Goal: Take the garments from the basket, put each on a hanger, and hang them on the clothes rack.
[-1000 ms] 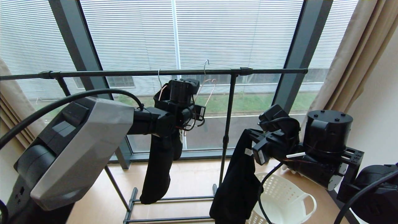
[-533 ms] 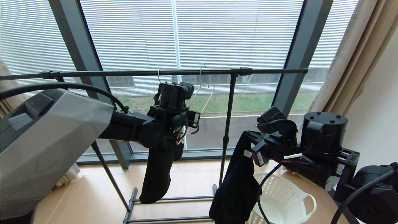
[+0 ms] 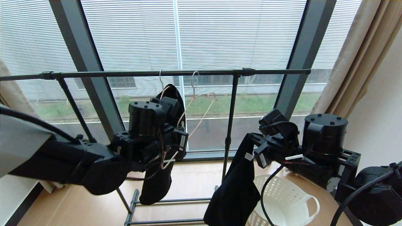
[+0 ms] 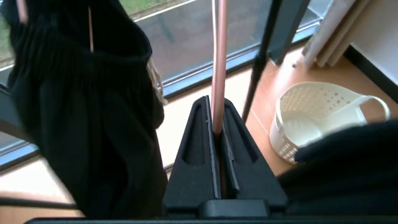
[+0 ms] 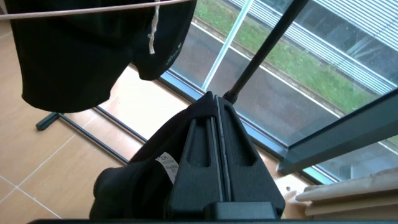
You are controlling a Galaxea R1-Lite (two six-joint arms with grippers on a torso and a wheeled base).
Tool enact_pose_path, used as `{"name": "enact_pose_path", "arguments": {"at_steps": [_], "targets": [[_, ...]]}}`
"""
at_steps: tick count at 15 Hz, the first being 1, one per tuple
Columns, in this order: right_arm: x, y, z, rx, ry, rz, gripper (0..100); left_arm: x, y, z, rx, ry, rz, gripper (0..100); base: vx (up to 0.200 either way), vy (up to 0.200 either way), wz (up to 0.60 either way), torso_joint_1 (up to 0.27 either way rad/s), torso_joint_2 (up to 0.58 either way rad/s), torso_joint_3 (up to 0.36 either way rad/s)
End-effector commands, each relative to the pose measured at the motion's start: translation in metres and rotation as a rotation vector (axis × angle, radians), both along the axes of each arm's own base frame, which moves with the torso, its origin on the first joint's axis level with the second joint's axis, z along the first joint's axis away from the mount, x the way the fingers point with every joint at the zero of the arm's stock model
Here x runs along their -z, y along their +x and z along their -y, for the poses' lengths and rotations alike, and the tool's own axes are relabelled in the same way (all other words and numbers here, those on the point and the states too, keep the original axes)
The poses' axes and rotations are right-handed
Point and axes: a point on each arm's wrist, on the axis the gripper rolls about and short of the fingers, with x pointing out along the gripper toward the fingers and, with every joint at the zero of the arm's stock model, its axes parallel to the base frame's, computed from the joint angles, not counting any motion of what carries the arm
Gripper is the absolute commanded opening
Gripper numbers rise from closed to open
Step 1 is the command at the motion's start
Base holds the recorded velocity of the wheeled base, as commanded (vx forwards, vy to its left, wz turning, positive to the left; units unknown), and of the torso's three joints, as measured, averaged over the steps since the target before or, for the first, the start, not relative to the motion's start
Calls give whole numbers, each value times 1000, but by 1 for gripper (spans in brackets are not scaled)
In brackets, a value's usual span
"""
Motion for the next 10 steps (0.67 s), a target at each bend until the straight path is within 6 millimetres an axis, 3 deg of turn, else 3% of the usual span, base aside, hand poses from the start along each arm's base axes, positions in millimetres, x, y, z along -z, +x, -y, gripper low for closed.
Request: {"name": "enact_pose_path", "arguments": {"at_steps": [1, 3, 6, 10], "targets": [[-4, 1, 3, 16, -8, 17, 0, -13, -61, -20, 62, -33, 52, 0, 0, 0, 0, 0, 0, 0], [-6, 4, 6, 94, -40, 44, 0, 0, -94, -33, 111, -20, 27, 0, 0, 0, 0, 0, 0, 0], [-5, 8, 5, 180, -95, 65, 0, 19, -123, -49, 181, -23, 15, 0, 0, 0, 0, 0, 0, 0], [-6, 8, 7, 272, -157, 89, 0, 31, -134, -56, 284, -45, 11, 0, 0, 0, 0, 0, 0, 0]]}}
